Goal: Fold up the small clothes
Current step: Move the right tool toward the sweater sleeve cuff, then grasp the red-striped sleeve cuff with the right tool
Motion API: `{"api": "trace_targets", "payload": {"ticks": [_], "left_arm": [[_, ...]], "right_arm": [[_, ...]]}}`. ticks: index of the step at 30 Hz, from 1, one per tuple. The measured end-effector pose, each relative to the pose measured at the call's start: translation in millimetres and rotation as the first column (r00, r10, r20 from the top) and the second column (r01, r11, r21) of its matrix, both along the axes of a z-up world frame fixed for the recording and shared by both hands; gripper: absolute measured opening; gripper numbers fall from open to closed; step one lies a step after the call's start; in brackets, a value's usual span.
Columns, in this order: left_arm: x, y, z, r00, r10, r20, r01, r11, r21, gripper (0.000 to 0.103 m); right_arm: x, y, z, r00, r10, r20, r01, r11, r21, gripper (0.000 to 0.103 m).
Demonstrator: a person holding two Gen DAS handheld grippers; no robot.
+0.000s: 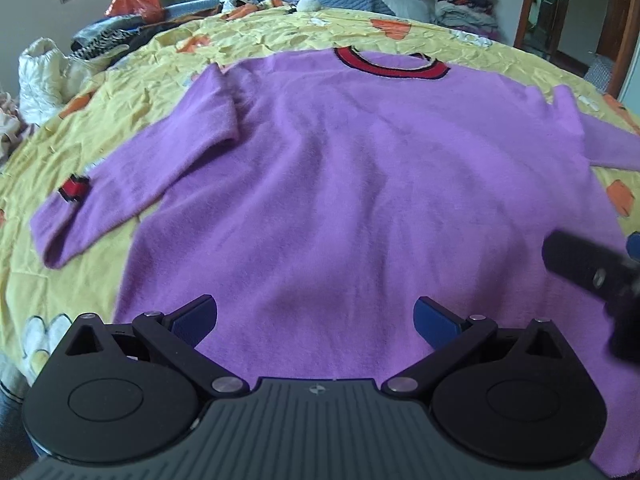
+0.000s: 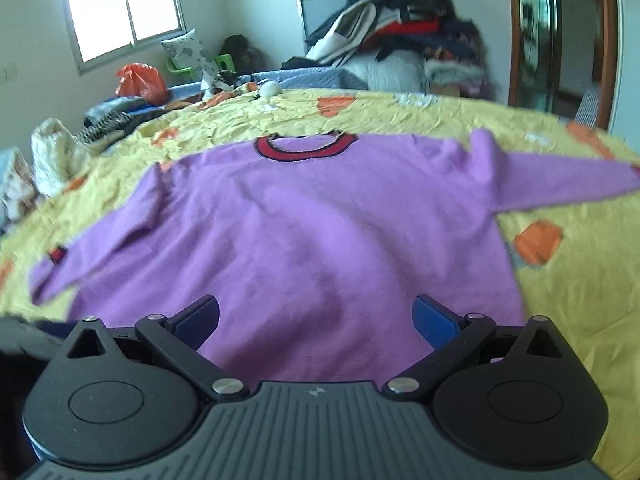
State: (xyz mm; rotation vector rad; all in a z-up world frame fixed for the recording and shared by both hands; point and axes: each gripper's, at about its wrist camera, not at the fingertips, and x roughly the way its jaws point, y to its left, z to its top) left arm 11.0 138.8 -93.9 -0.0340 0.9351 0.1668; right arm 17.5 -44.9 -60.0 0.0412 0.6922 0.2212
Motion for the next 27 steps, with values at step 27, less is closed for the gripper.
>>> {"api": "trace_targets", "payload": {"ticks": [27], "left_arm": [[42.6,-17.8,-8.4,0.995,-0.061,-0.077,0.074,0.983,0.168,0.103]], "right_arm": [[76.6,-104.2,-5.3,0.956,-0.175,0.234,0.236,0.936,-0.262,0.103]]}}
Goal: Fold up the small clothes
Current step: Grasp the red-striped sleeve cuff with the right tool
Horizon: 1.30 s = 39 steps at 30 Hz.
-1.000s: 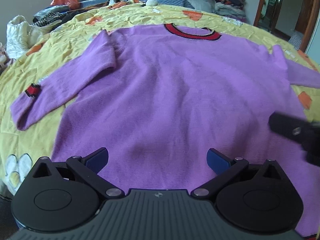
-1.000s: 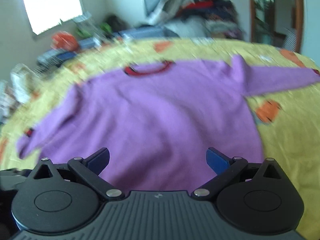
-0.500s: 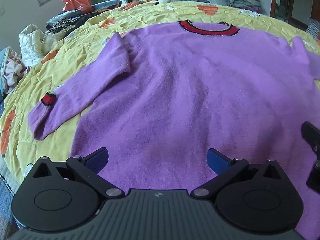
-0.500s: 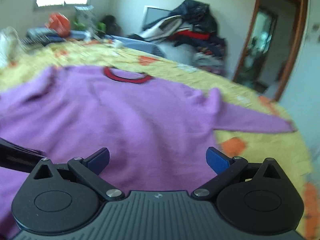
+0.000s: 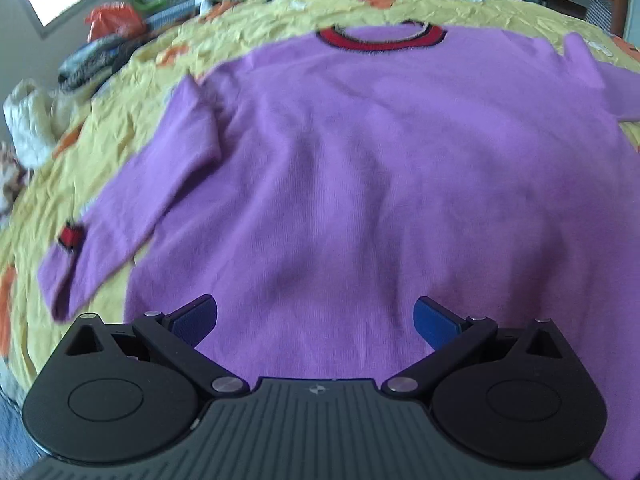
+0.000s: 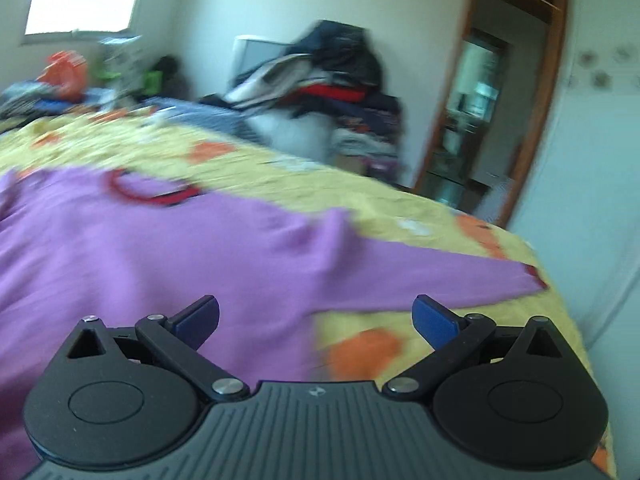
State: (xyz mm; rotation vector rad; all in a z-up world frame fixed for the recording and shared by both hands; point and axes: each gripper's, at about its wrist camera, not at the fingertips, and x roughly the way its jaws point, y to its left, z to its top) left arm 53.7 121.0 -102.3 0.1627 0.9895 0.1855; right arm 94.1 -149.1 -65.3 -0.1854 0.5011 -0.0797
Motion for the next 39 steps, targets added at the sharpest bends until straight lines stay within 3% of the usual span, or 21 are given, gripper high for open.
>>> {"api": "trace_targets", "payload": {"ticks": [2,4,8,10,13,19,23,25,28,30,31,32,33,34,39], "left_arm": [[2.4,-2.8,0.5,1.000,0.012,0.029,-0.012,1.000,0.019,0.103],[8.1,-1.9,0.8,1.000,0.000,0.026,0.001,0.999,-0.043,0.103],[16.2,-3.6,1.1,0.998,-0.009,0.054,0.015,0.993,-0.118,0.103],[21.0,-6.1,0.8,0.997,-0.013,0.077,0.024,0.989,-0.146,0.103],[31.7,-10.1,-2.5,0.994,-0.007,0.106,0.027,0.983,-0.182,0.103],[67.8,-17.5,-16.3,0.986,0.041,0.161,-0.002,0.972,-0.234,0.103],[88.8,-27.7,-23.7,0.973,0.070,0.220,-0.032,0.985,-0.172,0.103],[98.4,-30.3,-26.4,0.973,0.077,0.219,-0.043,0.987,-0.158,0.103],[103.7,-27.7,-29.1,0.973,0.085,0.216,-0.043,0.980,-0.194,0.103],[102.2,-22.8,-31.2,0.972,0.095,0.216,-0.045,0.974,-0.223,0.103],[101.3,-21.4,-31.5,0.971,0.094,0.219,-0.043,0.973,-0.228,0.103],[101.1,-21.1,-31.8,0.971,0.090,0.222,-0.039,0.973,-0.227,0.103],[101.3,-21.4,-32.5,0.971,0.087,0.223,-0.036,0.974,-0.225,0.103],[101.1,-21.6,-32.7,0.970,0.086,0.226,-0.034,0.974,-0.224,0.103],[101.7,-21.7,-33.6,0.970,0.079,0.230,-0.026,0.974,-0.225,0.103]], "right_arm": [[23.7,-53.1,0.9,1.000,-0.019,0.001,0.019,0.997,0.070,0.103],[53.4,-114.1,0.0,0.997,-0.048,-0.052,0.056,0.984,0.169,0.103],[97.1,-211.0,-6.0,0.973,-0.214,-0.090,0.226,0.960,0.165,0.103],[113.9,-251.2,-9.8,0.958,-0.265,-0.105,0.282,0.939,0.195,0.103],[135.8,-304.0,-20.2,0.950,-0.274,-0.148,0.309,0.886,0.345,0.103],[163.3,-365.9,-38.2,0.948,-0.262,-0.179,0.317,0.757,0.572,0.103],[173.9,-402.0,-48.6,0.940,-0.275,-0.200,0.334,0.638,0.693,0.103],[179.5,-407.8,-50.8,0.938,-0.279,-0.204,0.340,0.645,0.685,0.103],[187.0,-407.8,-55.0,0.940,-0.277,-0.197,0.336,0.670,0.662,0.097],[190.8,-404.2,-54.7,0.941,-0.276,-0.195,0.335,0.690,0.641,0.080],[192.8,-404.7,-55.3,0.943,-0.266,-0.200,0.331,0.691,0.643,0.077],[194.4,-404.0,-55.1,0.944,-0.263,-0.201,0.330,0.691,0.643,0.060],[196.6,-404.9,-56.5,0.947,-0.242,-0.213,0.322,0.681,0.657,0.026],[198.8,-405.9,-59.4,0.943,-0.233,-0.239,0.333,0.667,0.666,0.014],[188.4,-402.1,-56.5,0.940,-0.270,-0.207,0.338,0.669,0.661,0.006]]}}
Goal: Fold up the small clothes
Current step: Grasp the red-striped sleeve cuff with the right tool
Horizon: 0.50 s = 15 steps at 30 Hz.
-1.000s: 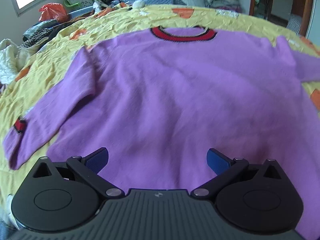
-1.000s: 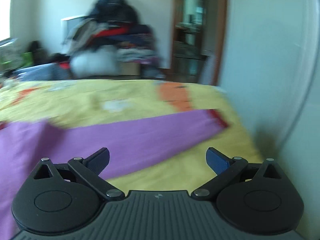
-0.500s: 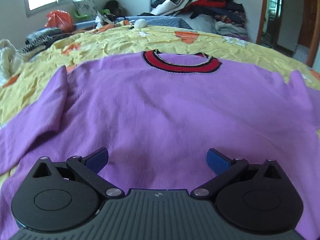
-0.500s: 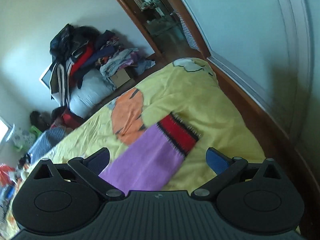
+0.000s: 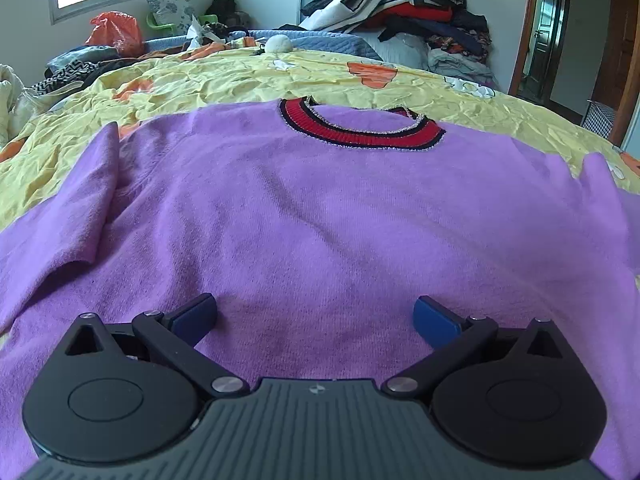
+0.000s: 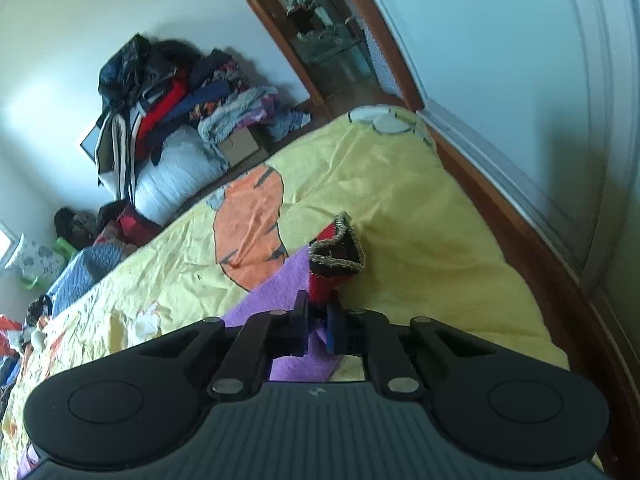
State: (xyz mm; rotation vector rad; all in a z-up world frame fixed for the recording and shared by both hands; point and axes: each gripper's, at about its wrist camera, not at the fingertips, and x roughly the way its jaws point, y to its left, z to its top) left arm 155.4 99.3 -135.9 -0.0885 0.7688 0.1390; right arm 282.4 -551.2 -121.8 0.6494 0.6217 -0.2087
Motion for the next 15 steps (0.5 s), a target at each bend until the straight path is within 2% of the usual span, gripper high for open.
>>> {"api": "trace_targets", "payload": {"ticks": [7,10,11,13,15], "left_arm": [[-0.1,0.3,0.0,1.000,-0.003,0.001,0.003,1.000,-0.002,0.103],[0.0,0.8,-0.1,1.000,-0.005,0.001,0.005,1.000,-0.003,0.103],[0.0,0.3,-0.2,1.000,-0.004,0.001,0.004,1.000,-0.002,0.103],[-0.3,0.6,-0.1,1.000,-0.003,0.001,0.003,1.000,-0.003,0.103],[-0.3,0.6,-0.1,1.000,-0.003,0.002,0.003,1.000,-0.002,0.103]], "right_arm": [[-19.6,2.9,28.5,0.997,-0.078,-0.004,0.076,0.987,-0.145,0.006],[-29.6,2.5,36.1,0.995,-0.094,-0.034,0.086,0.976,-0.201,0.006],[-31.2,0.2,33.8,0.994,-0.094,-0.059,0.081,0.978,-0.194,0.008],[-34.0,-12.6,24.8,0.992,-0.085,-0.095,0.078,0.994,-0.076,0.022],[-49.2,-22.1,24.4,0.991,-0.127,-0.051,0.127,0.992,0.005,0.077]]}}
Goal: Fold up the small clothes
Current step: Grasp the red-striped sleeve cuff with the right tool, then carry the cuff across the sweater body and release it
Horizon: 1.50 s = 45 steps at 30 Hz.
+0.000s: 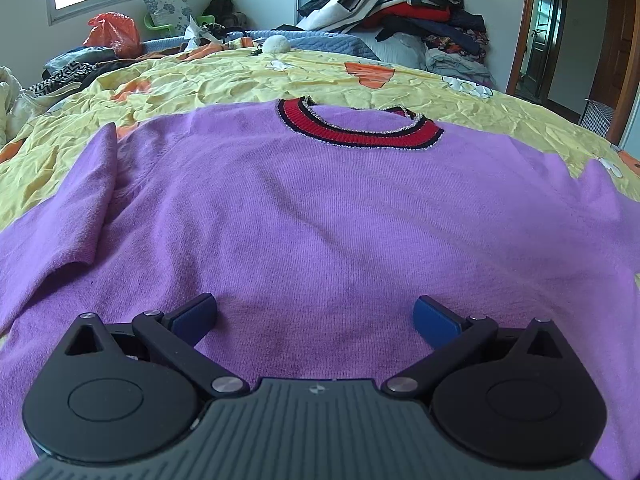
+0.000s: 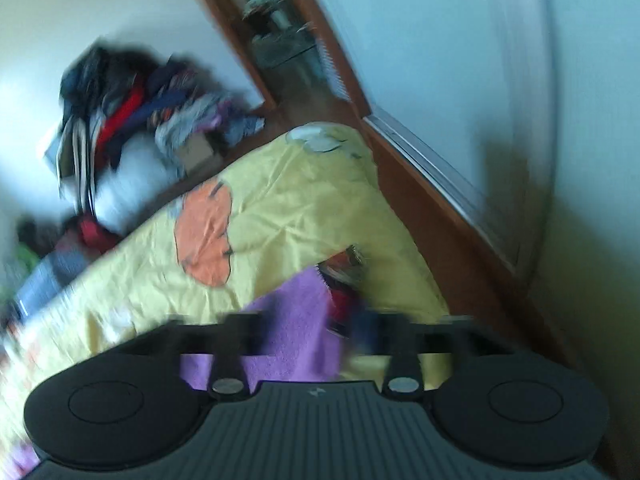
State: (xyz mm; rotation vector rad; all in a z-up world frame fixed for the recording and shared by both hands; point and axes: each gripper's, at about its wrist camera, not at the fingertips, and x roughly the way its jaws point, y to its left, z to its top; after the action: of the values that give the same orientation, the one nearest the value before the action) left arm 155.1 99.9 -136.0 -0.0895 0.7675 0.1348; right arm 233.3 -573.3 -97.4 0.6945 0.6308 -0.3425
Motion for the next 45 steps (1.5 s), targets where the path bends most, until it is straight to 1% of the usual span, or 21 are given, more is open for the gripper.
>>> {"api": "trace_targets", "payload": {"ticks": [2,3,4,5,6,8,10,13,16,17,18,19,20,23,28,31,34,36,39,42,45], "left_arm": [[0.0,-0.1,0.0,1.000,0.000,0.000,0.000,1.000,0.000,0.103],[0.0,0.0,0.0,1.000,0.000,0.000,0.000,1.000,0.000,0.103],[-0.1,0.0,0.0,1.000,0.000,0.000,0.000,1.000,-0.001,0.103],[0.0,-0.2,0.0,1.000,0.000,0.000,0.000,1.000,0.000,0.103],[0.3,-0.2,0.0,1.000,0.000,0.000,0.000,1.000,0.000,0.103],[0.0,0.1,-0.1,1.000,0.000,0.001,0.000,1.000,-0.001,0.103],[-0.1,0.0,-0.1,1.000,-0.001,0.001,0.001,1.000,0.000,0.103],[-0.2,0.1,-0.2,1.000,-0.001,0.001,0.001,1.000,0.000,0.103],[-0.2,0.1,-0.2,1.000,-0.001,0.001,0.001,1.000,0.000,0.103],[-0.2,0.2,-0.2,1.000,-0.001,0.001,0.001,1.000,-0.001,0.103],[0.0,0.5,-0.3,1.000,-0.002,0.001,0.002,1.000,-0.001,0.103],[-0.2,0.1,-0.3,1.000,-0.001,0.002,0.001,1.000,-0.001,0.103],[-0.2,0.0,-0.2,1.000,-0.001,0.001,0.001,1.000,0.000,0.103],[-0.2,0.1,-0.3,1.000,-0.003,0.002,0.003,1.000,-0.001,0.103],[-0.1,0.1,-0.5,1.000,-0.004,0.001,0.004,1.000,-0.001,0.103],[-0.1,0.1,-0.4,1.000,-0.005,0.000,0.005,1.000,-0.001,0.103],[-0.3,1.8,1.5,1.000,-0.028,-0.014,0.028,1.000,-0.006,0.103],[-4.4,6.5,4.4,0.998,-0.046,-0.036,0.045,0.999,-0.015,0.103],[-22.9,21.4,11.3,0.997,-0.050,-0.054,0.050,0.999,-0.009,0.103],[-55.6,47.5,19.8,0.999,-0.043,-0.026,0.043,0.999,0.010,0.103],[-87.9,78.3,24.2,1.000,-0.009,-0.005,0.010,1.000,0.030,0.103]], "right_arm": [[-23.4,-8.5,0.6,0.993,-0.041,0.111,0.034,0.997,0.064,0.077],[-30.7,-12.1,-2.2,0.990,-0.041,0.133,0.026,0.994,0.110,0.073],[-37.4,-14.9,-7.0,0.989,-0.033,0.148,0.009,0.987,0.159,0.068],[-42.7,-15.9,-12.2,0.990,-0.030,0.139,0.003,0.982,0.190,0.054],[-46.9,-16.7,-16.7,0.990,-0.030,0.139,0.000,0.978,0.208,0.048],[-53.9,-18.5,-28.3,0.989,-0.050,0.137,0.017,0.972,0.236,0.048],[-51.0,-23.6,-38.1,0.988,-0.069,0.139,0.035,0.972,0.234,0.048],[-46.7,-39.1,-54.3,0.970,-0.127,0.209,0.053,0.943,0.328,0.047],[-30.9,-47.2,-63.1,0.962,-0.117,0.248,0.017,0.928,0.373,0.046],[-24.6,-48.5,-64.9,0.964,-0.109,0.244,0.006,0.923,0.385,0.033],[-18.5,-48.0,-64.7,0.970,-0.098,0.221,0.009,0.928,0.372,0.008],[-15.2,-46.5,-64.5,0.977,-0.090,0.196,0.016,0.937,0.348,0.005],[-12.2,-44.3,-62.6,0.982,-0.090,0.169,0.032,0.948,0.318,0.005],[-15.3,-33.9,-46.1,0.981,-0.091,0.169,0.045,0.964,0.260,0.005],[-30.1,-4.7,5.2,0.968,-0.063,0.243,0.028,0.989,0.146,0.005],[-31.1,22.9,40.3,0.961,-0.010,0.275,-0.017,0.995,0.096,0.005],[-29.4,65.3,72.3,0.948,0.064,0.310,-0.085,0.995,0.055,0.005],[-31.6,102.1,93.3,0.930,0.125,0.344,-0.143,0.989,0.028,0.005],[-32.2,158.8,114.3,0.910,0.218,0.353,-0.230,0.973,-0.006,0.005],[-28.1,223.4,120.5,0.882,0.300,0.363,-0.315,0.949,-0.019,0.005],[-19.8,288.0,106.6,0.866,0.357,0.350,-0.372,0.928,-0.026,0.005]]}}
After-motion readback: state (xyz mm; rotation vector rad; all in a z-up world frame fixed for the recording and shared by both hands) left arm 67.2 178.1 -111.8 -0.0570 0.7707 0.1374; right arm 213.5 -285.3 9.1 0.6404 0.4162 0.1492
